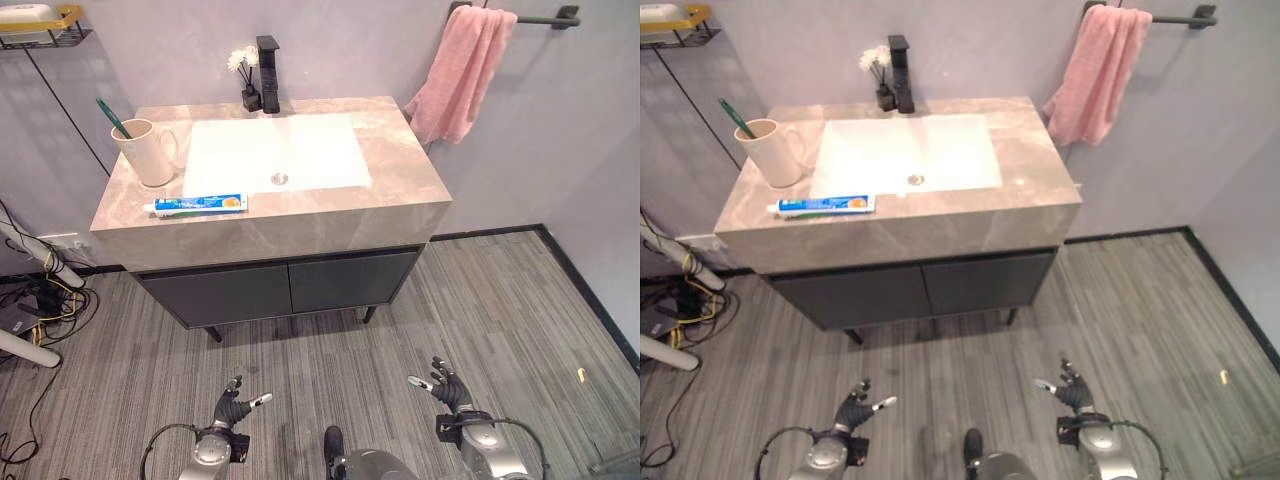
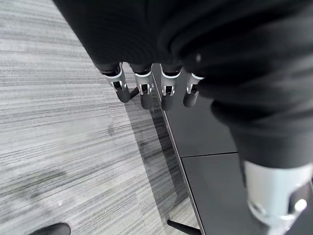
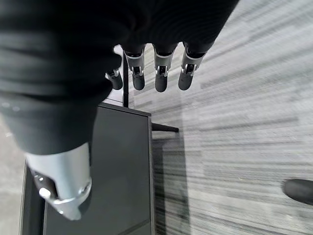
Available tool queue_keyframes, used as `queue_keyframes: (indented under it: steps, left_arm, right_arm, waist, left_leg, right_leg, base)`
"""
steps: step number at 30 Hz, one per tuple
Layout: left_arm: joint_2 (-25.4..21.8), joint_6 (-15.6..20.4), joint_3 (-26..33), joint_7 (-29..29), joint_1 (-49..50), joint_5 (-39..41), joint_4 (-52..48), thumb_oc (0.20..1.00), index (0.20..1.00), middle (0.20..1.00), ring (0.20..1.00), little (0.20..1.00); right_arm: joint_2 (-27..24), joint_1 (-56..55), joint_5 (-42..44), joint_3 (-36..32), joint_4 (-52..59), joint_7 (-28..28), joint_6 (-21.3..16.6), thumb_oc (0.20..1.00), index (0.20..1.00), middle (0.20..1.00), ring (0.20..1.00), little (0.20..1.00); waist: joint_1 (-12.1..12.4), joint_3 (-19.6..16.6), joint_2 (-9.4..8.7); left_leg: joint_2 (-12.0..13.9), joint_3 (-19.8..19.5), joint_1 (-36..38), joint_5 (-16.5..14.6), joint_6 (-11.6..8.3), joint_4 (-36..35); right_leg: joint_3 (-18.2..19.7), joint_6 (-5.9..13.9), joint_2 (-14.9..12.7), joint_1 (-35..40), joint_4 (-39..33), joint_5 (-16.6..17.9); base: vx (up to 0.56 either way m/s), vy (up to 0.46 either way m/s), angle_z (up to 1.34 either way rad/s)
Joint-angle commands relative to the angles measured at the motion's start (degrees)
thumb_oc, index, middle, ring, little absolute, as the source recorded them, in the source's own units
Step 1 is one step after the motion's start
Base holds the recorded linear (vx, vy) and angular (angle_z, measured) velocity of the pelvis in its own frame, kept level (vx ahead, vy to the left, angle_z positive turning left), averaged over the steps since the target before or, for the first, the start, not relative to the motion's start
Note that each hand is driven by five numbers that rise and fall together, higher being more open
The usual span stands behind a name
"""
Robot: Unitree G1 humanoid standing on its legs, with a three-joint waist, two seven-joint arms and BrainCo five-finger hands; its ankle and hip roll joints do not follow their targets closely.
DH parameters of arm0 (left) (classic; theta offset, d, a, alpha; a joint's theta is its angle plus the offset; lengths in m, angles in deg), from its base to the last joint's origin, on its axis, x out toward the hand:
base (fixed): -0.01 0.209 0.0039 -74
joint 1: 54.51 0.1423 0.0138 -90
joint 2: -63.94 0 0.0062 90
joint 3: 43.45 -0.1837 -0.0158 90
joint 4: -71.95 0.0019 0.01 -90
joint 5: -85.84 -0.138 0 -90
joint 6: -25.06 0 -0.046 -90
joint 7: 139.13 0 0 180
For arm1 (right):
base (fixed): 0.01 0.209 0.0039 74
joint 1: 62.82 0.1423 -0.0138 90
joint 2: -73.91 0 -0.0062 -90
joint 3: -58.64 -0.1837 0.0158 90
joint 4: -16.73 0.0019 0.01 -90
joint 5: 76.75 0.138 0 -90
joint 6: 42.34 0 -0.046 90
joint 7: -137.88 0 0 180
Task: Put brush and paste in cup on sink, flatten towel.
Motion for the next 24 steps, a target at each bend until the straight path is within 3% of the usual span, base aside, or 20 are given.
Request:
queue_keyframes:
  steps: [1,2,3,4,6,8,10,12,14,15,17,20,22,24]
  left_arm:
    - [-1.6,2.1,-1.2,-0.9,-2.2,1.2,-3.2,1.000,1.000,1.000,1.000,1.000]
    - [-1.6,2.1,-1.2,-0.9,-2.2,1.2,-3.2,1.000,1.000,1.000,1.000,1.000]
    - [-1.6,2.3,-1.3,-1.1,-2.4,1.2,-3.1,1.000,1.000,1.000,1.000,1.000]
    - [-1.8,2.7,-1.5,-1.2,-1.7,0.7,-3.7,1.000,1.000,1.000,1.000,1.000]
    - [-1.9,2.9,-2.3,-1.5,-1.4,0.1,-3.6,1.000,1.000,1.000,1.000,1.000]
    - [-1.9,2.9,-2.8,-1.7,-1.6,0.3,-3.9,1.000,1.000,1.000,1.000,1.000]
    - [-2.0,2.9,-3.1,-1.7,-1.4,0.2,-4.1,1.000,1.000,1.000,1.000,1.000]
    - [-2.7,3.2,-2.9,-1.7,0.4,-0.8,-5.5,1.000,1.000,1.000,1.000,1.000]
    - [-4.5,3.2,-2.6,-0.9,2.2,-1.7,-8.7,1.000,1.000,1.000,1.000,1.000]
    - [-4.5,3.2,-2.6,-0.9,2.2,-1.7,-8.7,1.000,1.000,1.000,1.000,1.000]
    - [-6.3,3.0,-2.4,-1.1,2.4,-4.0,-10.8,1.000,1.000,1.000,1.000,1.000]
    - [-7.8,3.0,-1.9,-1.1,3.0,-4.7,-12.9,1.000,1.000,1.000,1.000,1.000]
    - [-9.9,3.1,-3.3,0.2,3.3,-8.3,-13.9,1.000,1.000,1.000,1.000,1.000]
    - [-10.9,3.2,-3.4,0.6,3.9,-9.9,-15.4,1.000,1.000,1.000,1.000,1.000]
  right_arm:
    - [-1.5,0.3,-2.7,-0.5,1.5,1.7,-1.6,1.000,1.000,1.000,1.000,1.000]
    - [-1.5,0.3,-2.7,-0.5,1.5,1.7,-1.6,1.000,1.000,1.000,1.000,1.000]
    - [-1.6,0.4,-2.8,-0.6,1.7,2.2,-1.8,1.000,1.000,1.000,1.000,1.000]
    - [-1.6,0.2,-3.2,-0.5,1.5,2.2,-1.9,1.000,1.000,1.000,1.000,1.000]
    - [-1.3,0.1,-4.7,0.4,1.1,2.6,-2.1,1.000,1.000,1.000,1.000,1.000]
    - [-1.3,0.6,-5.7,0.8,0.5,2.9,-1.6,1.000,1.000,1.000,1.000,1.000]
    - [-1.1,0.8,-6.0,0.7,-0.2,2.8,-1.3,1.000,1.000,1.000,1.000,1.000]
    - [-0.5,1.7,-7.3,1.3,-0.5,2.3,-0.6,1.000,1.000,1.000,1.000,1.000]
    - [0.6,1.8,-6.9,0.7,-0.4,2.2,-0.5,1.000,1.000,1.000,1.000,1.000]
    - [0.7,1.8,-6.9,0.7,-0.4,2.2,-0.5,1.000,1.000,1.000,1.000,1.000]
    - [1.0,3.1,-7.9,1.2,0.1,2.1,-0.6,1.000,1.000,1.000,1.000,1.000]
    - [1.4,3.7,-8.3,1.9,1.6,2.0,-0.9,1.000,1.000,1.000,1.000,1.000]
    - [1.1,3.0,-8.0,2.0,3.2,0.7,-1.4,1.000,1.000,1.000,1.000,1.000]
    - [1.3,3.0,-8.5,2.0,2.9,0.9,-1.3,1.000,1.000,1.000,1.000,1.000]
  waist:
    - [-0.5,3.4,-1.67]
    - [-0.5,3.4,-1.59]
    - [-0.3,3.4,-1.30]
    - [0.3,3.1,-0.69]
    - [1.6,2.8,0.39]
    - [2.5,2.7,1.07]
    - [2.6,2.3,1.53]
    - [4.1,1.1,1.39]
    - [4.4,0.9,1.16]
    - [4.5,0.8,1.11]
    - [5.1,1.6,1.38]
    - [5.3,2.9,1.68]
    - [3.6,3.3,2.21]
    - [4.6,3.3,2.16]
  left_leg:
    - [-4.2,8.8,2.3,1.0,6.45,-14.9]
    - [-4.2,8.8,2.3,0.8,6.47,-14.7]
    - [-4.2,9.5,1.0,-0.5,7.18,-19.8]
    - [-3.4,8.7,0.0,-2.0,8.40,-31.8]
    - [-1.4,5.2,-2.6,4.8,7.05,-43.2]
    - [-0.7,2.6,-3.5,7.9,6.09,-46.2]
    - [-0.4,2.6,-3.4,9.0,5.98,-45.7]
    - [-3.9,0.6,-2.6,5.4,7.92,-40.9]
    - [-6.0,2.4,-1.2,3.2,9.94,-39.8]
    - [-6.0,2.5,-1.2,3.2,9.96,-39.8]
    - [-6.5,3.9,0.2,1.4,11.45,-39.1]
    - [-6.2,5.1,1.6,1.4,11.90,-39.6]
    - [-7.0,3.1,3.8,1.3,12.18,-41.3]
    - [-6.6,4.0,4.8,0.7,11.70,-41.6]
  right_leg:
    - [4.2,8.06,-4.5,1.6,-0.1,-0.2]
    - [4.2,8.09,-4.4,1.7,-0.1,-0.2]
    - [4.6,8.74,-4.7,2.4,-1.0,-0.6]
    - [5.3,10.21,-5.4,4.1,-2.0,-1.4]
    - [6.2,11.05,-5.8,6.0,-3.0,-2.5]
    - [7.4,11.56,-6.6,8.0,-3.3,-3.2]
    - [8.1,12.04,-7.1,8.5,-3.0,-3.5]
    - [11.1,13.47,-9.6,9.5,-1.1,-4.0]
    - [12.2,14.43,-11.7,8.2,4.0,-2.6]
    - [12.3,14.46,-11.8,8.1,4.1,-2.7]
    - [11.1,14.23,-12.6,4.6,11.5,0.3]
    - [9.3,14.57,-11.9,1.5,16.5,2.0]
    - [12.1,14.36,-6.6,-1.0,17.1,0.2]
    - [5.1,14.50,-10.8,0.0,11.0,0.6]
  base:
    - [0.17,0.001,0.32]
    - [0.16,0.041,0.37]
    - [0.34,0.149,0.17]
    - [0.45,0.205,0.08]
    - [0.43,0.224,-0.05]
    - [0.38,0.207,-0.42]
    - [0.32,0.224,-0.62]
    - [0.43,0.364,-0.95]
    - [0.33,0.329,-0.99]
    - [0.21,0.286,-0.58]
    - [0.13,0.228,-0.07]
    - [0.08,0.137,-0.12]
    - [0.18,0.121,-0.13]
    - [0.14,-0.013,0.45]
